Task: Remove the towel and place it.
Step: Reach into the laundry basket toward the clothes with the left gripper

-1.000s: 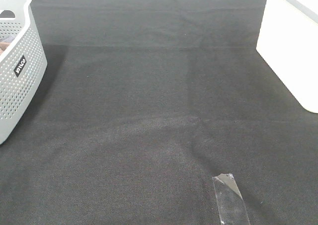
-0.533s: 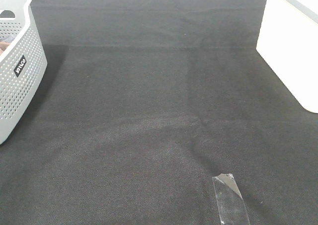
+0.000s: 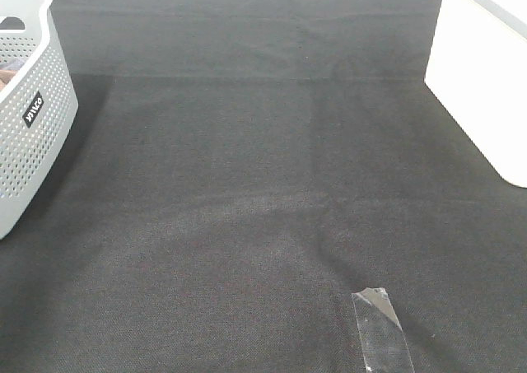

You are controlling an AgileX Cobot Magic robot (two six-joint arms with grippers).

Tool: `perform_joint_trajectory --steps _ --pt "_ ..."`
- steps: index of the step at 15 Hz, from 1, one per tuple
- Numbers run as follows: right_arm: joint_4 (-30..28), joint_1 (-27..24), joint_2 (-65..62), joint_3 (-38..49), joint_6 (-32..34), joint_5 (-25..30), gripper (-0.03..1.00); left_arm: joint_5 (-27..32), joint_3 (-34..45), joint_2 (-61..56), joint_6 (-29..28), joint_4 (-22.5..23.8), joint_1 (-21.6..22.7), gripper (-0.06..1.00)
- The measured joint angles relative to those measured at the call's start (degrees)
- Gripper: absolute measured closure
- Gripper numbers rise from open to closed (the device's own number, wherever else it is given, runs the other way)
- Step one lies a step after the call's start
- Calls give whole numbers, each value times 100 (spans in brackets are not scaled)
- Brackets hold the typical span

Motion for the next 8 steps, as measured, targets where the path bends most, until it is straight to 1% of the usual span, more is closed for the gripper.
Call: perform_joint_trajectory --steps 1,2,3,4,5,6,8 --pt "0 0 0 0 0 0 36 74 -378 544 298 92 0 -5" --pt "0 0 0 0 0 0 36 126 -544 819 447 166 0 -5" --pt "0 0 0 0 0 0 36 252 -951 1524 785 504 0 -5" --pt "0 0 0 0 0 0 36 281 -1169 1925 968 819 0 -5" --pt "0 0 0 0 0 0 36 292 -1266 2126 1066 1014 0 -5" --pt "0 0 0 0 0 0 36 304 -1398 2510 1180 1358 0 -5" --pt "0 0 0 0 0 0 36 309 -1461 3151 1232 1914 0 -5"
